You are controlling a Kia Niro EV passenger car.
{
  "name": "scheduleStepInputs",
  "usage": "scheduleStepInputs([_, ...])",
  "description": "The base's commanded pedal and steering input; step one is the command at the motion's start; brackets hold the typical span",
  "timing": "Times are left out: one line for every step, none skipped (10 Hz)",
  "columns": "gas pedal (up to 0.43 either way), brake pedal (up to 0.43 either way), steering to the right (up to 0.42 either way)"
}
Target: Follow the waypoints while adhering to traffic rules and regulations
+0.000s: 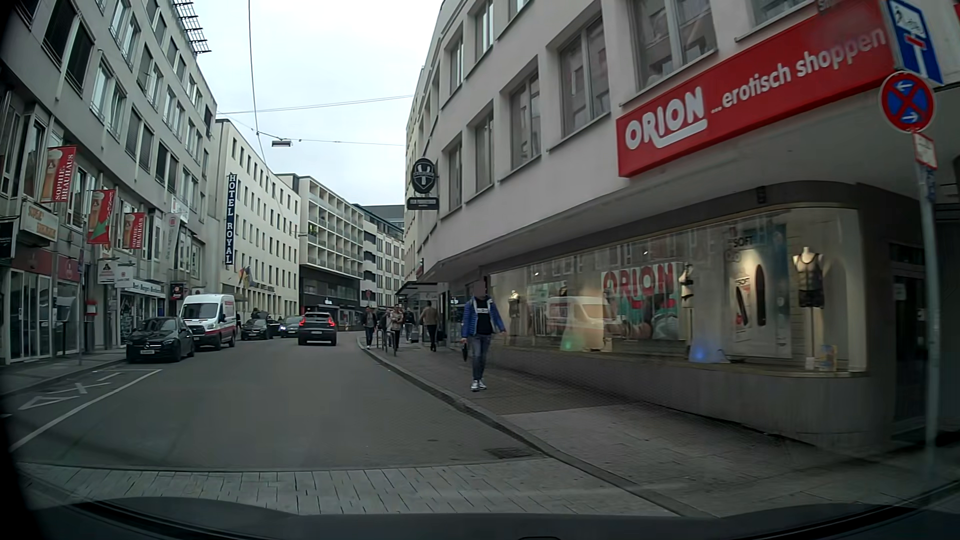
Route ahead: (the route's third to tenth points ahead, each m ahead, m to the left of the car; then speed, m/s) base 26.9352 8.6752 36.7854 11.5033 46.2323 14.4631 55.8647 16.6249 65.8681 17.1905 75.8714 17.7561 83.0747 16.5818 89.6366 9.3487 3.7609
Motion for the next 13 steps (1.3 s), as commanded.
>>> scheduleStepInputs([0.087, 0.0, -0.373])
scheduleStepInputs([0.087, 0.0, -0.349])
scheduleStepInputs([0.087, 0.0, -0.322])
scheduleStepInputs([0.087, 0.0, -0.301])
scheduleStepInputs([0.087, 0.0, -0.276])
scheduleStepInputs([0.087, 0.0, -0.242])
scheduleStepInputs([0.087, 0.0, -0.22])
scheduleStepInputs([0.087, 0.0, -0.202])
scheduleStepInputs([0.087, 0.0, -0.178])
scheduleStepInputs([0.087, 0.0, -0.155])
scheduleStepInputs([0.087, 0.0, -0.136])
scheduleStepInputs([0.087, 0.0, -0.125])
scheduleStepInputs([0.098, 0.0, -0.114])
